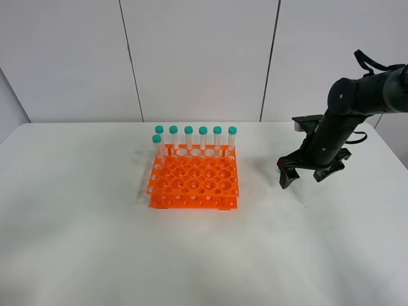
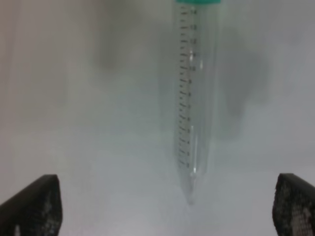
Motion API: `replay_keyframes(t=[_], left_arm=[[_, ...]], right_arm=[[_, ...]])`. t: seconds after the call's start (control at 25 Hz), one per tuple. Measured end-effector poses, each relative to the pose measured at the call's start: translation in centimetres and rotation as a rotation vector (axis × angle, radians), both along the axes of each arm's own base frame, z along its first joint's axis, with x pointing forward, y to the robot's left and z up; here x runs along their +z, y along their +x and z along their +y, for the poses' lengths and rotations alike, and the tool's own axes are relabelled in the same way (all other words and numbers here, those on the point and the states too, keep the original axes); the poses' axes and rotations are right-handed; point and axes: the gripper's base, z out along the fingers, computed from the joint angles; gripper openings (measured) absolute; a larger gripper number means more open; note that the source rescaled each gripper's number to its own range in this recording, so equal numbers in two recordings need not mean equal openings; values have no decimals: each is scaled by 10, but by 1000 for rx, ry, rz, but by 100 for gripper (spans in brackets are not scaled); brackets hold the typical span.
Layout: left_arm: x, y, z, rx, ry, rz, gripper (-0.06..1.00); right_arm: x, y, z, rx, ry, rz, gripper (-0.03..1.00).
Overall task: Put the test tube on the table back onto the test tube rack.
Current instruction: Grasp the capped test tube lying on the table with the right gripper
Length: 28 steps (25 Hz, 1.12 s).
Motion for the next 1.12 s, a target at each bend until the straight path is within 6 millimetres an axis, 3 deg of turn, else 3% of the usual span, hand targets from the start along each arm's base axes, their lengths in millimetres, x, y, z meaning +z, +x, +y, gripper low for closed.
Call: replay_keyframes(t=[0.4, 1.12], left_arm=[[0, 0, 0, 0, 0, 0, 100], [0, 0, 0, 0, 0, 0, 100]], right_arm=[[-26, 3, 0, 2, -11, 45, 87], [-26, 6, -3, 6, -50, 16, 85]])
